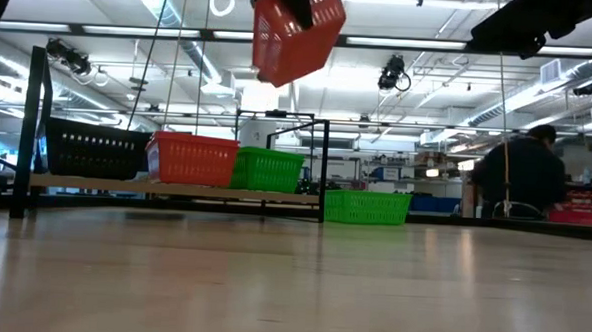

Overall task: Stack baskets on shelf by color
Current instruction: Stack the orange bin on top of the orange bin on the shelf

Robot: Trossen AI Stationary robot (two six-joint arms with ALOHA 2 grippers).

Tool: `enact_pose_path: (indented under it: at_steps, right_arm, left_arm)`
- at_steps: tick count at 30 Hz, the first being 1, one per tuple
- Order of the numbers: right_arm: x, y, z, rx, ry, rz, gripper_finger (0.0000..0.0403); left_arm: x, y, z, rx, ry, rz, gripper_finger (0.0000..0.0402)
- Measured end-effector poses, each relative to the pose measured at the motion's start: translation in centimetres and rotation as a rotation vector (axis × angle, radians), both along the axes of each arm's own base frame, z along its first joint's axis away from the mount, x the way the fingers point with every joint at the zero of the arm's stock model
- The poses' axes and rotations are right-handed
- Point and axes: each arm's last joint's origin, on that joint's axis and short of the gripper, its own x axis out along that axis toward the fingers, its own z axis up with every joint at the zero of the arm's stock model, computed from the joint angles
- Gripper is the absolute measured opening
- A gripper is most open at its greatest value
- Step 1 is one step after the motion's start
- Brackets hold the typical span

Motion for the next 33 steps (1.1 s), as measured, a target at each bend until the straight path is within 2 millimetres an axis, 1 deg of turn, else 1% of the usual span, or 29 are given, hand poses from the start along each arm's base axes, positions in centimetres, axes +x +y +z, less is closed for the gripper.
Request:
enact_pose_path:
  at_steps: [2,4,6,8,11,14,15,16,18,19,21,23,26,33]
  right_arm:
    - [0.0,0.0,0.0,0.004,0.002,0.002,0.0194]
    - [0.0,0.1,0.0,0.018,0.001,0.008,0.0194]
    - [0.0,0.1,-0.1,0.031,0.004,0.02,0.0194]
    - [0.0,0.1,-0.1,0.044,0.006,0.03,0.0194]
    - [0.0,0.1,-0.1,0.045,0.008,0.03,0.0194]
    - [0.0,0.1,-0.1,0.047,0.005,0.029,0.0194]
    - [0.0,0.1,-0.1,0.049,0.001,0.03,0.0194]
    - [0.0,0.2,0.0,0.05,0.0,0.03,0.0194]
    - [0.1,0.2,0.0,0.053,-0.006,0.03,0.0194]
    - [0.1,0.2,0.0,0.054,-0.009,0.03,0.0194]
    - [0.1,0.2,0.1,0.05,-0.016,0.033,0.0194]
    - [0.2,0.2,0.2,0.038,-0.022,0.04,0.0194]
    - [0.2,0.2,0.3,0.039,-0.032,0.042,0.0194]
    - [0.2,0.3,0.3,0.047,-0.032,0.051,0.0194]
  left_arm:
    - [0.0,-0.5,-0.3,0.029,0.017,-0.002,0.0002]
    - [-0.4,-0.5,-1.5,0.047,0.063,0.008,0.0002]
    - [-1.2,-0.3,-2.8,0.043,0.106,0.03,0.0002]
    - [-2.8,0.2,-3.4,0.033,0.117,0.064,0.0002]
    - [-5.1,1.2,-3.8,-0.001,0.058,0.119,0.0001]
    - [-7.3,1.9,-2.9,-0.048,-0.022,0.145,0.0001]
    - [-8.2,2.4,-2.8,-0.053,-0.013,0.167,0.0001]
    - [-9.1,2.8,-3.1,-0.053,0.028,0.206,0.0001]
    - [-10.6,3.6,-4.5,-0.073,0.139,0.274,0.0001]
    - [-10.8,3.8,-5.2,-0.087,0.167,0.286,0.0001]
    - [-10.7,4.1,-6.1,-0.118,0.16,0.287,0.0001]
    - [-10.4,4.0,-6.4,-0.124,0.153,0.267,0.0001]
    - [-9.7,4.0,-7.3,-0.122,0.196,0.246,0.0001]
    - [-9.1,4.1,-8.8,-0.126,0.288,0.22,0.0004]
